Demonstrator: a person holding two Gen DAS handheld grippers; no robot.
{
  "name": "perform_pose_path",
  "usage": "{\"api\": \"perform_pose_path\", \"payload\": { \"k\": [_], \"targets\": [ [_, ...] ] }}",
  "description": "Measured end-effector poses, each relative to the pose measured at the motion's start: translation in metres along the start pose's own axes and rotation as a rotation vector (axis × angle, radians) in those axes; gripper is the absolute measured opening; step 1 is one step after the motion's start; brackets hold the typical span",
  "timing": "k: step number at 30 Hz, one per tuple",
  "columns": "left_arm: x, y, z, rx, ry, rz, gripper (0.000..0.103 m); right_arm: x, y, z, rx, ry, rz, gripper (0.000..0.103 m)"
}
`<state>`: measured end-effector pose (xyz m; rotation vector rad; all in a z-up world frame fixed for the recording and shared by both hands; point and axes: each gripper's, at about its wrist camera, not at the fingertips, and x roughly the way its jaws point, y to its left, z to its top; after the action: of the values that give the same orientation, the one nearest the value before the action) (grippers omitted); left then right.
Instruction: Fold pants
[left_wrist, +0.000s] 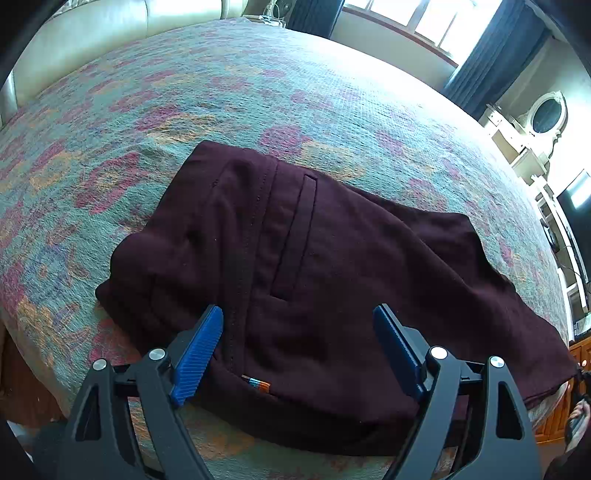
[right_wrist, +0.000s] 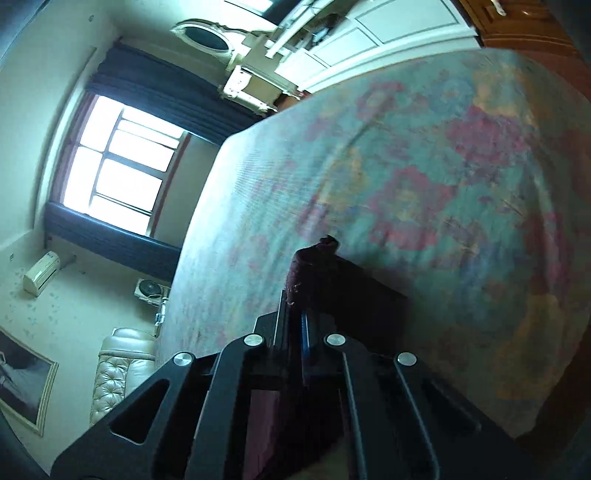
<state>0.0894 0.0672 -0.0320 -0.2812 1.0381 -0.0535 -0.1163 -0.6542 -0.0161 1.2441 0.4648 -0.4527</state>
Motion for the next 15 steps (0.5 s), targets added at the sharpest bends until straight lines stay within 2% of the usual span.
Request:
{"api": "perform_pose_path", "payload": {
  "k": [1, 3, 6, 9, 10, 11, 14, 15],
  "targets": [
    [0.0, 0.0, 0.0, 0.003, 0.0, 0.0, 0.082, 0.007, -0.013, -0.004, 0.016, 0.01, -0.012, 0.005],
    [0.0, 0.0, 0.0, 0.005, 0.001, 0.0, 0.082, 0.008, -0.032, -0.01, 0.07, 0.034, 0.018, 0.005],
    [-0.001, -0.001, 0.0, 0.006, 0.002, 0.003, 0.082, -0.007, -0.032, -0.005, 0.117, 0.034, 0.065, 0.007],
    [-0.001, -0.003, 0.0, 0.02, 0.004, 0.01, 0.082, -0.037, -0.012, 0.018, 0.035, -0.063, 0.039, 0.019],
    [-0.001, -0.003, 0.0, 0.025, 0.004, 0.011, 0.082, -0.042, -0.003, 0.028, -0.004, -0.077, 0.029, 0.032],
    [-0.001, -0.004, -0.001, 0.03, 0.003, 0.012, 0.082, -0.041, 0.003, 0.038, -0.035, -0.067, 0.026, 0.045],
    [-0.009, -0.005, -0.003, 0.048, -0.01, -0.012, 0.082, -0.01, 0.014, 0.06, -0.101, 0.064, 0.018, 0.049],
    [-0.012, -0.004, -0.003, 0.049, -0.015, -0.022, 0.082, 0.008, 0.018, 0.064, -0.122, 0.131, 0.0, 0.05]
  ]
}}
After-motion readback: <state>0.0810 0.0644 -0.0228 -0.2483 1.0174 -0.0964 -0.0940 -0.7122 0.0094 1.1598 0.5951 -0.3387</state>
